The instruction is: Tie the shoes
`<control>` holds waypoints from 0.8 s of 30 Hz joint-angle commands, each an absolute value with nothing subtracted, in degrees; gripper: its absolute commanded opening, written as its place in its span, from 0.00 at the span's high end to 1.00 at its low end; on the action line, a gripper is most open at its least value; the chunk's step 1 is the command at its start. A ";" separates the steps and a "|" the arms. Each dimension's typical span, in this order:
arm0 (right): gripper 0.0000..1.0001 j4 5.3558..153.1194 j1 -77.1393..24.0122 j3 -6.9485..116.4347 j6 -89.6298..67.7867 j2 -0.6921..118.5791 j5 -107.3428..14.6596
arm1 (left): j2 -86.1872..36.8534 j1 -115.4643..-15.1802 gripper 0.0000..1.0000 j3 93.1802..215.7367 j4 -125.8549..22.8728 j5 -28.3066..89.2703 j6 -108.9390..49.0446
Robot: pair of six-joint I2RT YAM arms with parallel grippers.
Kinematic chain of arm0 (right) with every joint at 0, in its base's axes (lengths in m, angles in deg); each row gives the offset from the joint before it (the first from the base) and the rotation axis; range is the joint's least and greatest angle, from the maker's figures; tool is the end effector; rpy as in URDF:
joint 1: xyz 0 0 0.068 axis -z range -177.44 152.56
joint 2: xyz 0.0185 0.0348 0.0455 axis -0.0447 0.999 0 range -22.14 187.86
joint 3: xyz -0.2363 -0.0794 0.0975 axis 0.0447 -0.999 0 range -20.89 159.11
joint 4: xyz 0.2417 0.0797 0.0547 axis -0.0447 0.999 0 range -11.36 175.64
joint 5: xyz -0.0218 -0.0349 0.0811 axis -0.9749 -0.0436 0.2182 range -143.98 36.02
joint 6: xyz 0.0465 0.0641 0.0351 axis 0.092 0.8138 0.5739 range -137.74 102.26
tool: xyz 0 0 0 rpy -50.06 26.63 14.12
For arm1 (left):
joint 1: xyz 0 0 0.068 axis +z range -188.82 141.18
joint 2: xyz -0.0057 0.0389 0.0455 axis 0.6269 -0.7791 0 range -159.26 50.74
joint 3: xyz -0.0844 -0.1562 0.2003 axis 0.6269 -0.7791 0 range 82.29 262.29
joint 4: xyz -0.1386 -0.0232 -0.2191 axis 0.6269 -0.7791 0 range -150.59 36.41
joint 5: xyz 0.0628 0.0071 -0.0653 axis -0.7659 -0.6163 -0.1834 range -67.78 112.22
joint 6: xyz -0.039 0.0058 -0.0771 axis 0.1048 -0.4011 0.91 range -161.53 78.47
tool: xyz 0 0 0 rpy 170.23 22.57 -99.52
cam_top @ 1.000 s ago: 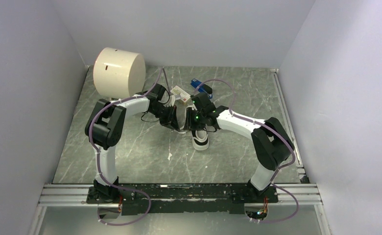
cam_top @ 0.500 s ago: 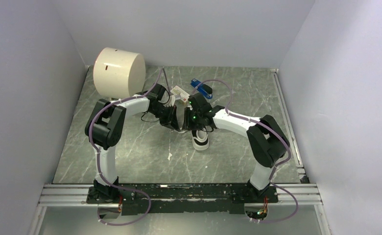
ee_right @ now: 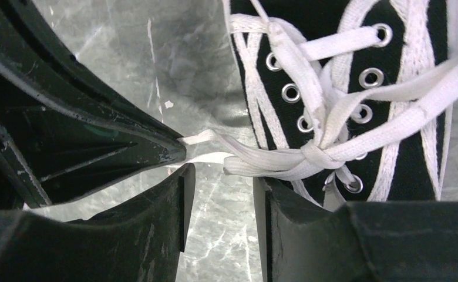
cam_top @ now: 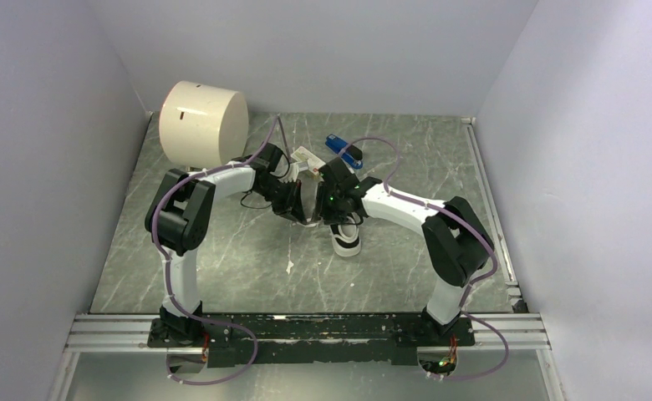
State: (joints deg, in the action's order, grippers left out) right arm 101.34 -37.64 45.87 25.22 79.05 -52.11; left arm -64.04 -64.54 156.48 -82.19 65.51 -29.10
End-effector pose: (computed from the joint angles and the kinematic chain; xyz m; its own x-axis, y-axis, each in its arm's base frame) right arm 0.2939 0.2518 0.1525 -0.9183 0.1156 -0.3786 -0.0451 0.9197 0.3900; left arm 0.3364 -0.2202 0.1140 -0.9376 0.2777 -0.2091 0.3416 0.6245 -0.7024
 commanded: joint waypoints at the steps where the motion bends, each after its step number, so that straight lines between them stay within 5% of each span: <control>1: 0.56 104.06 -37.65 46.29 32.26 77.85 -56.38 | -63.89 -64.75 0.95 157.90 -81.94 66.56 -28.52; 14: 0.62 108.85 -41.17 49.59 39.04 81.03 -63.33 | -62.74 -65.19 0.95 155.44 -80.02 66.40 -27.01; 16: 0.69 110.16 -41.26 50.71 39.11 81.64 -64.12 | -62.62 -65.19 0.95 155.29 -80.03 66.53 -27.12; 20: 0.99 110.96 -41.31 51.07 38.47 81.11 -64.99 | -62.54 -65.19 0.95 155.61 -80.23 66.36 -27.51; 24: 1.00 113.47 -41.47 51.99 35.29 80.16 -64.55 | -62.70 -65.04 0.95 156.30 -81.15 65.42 -28.35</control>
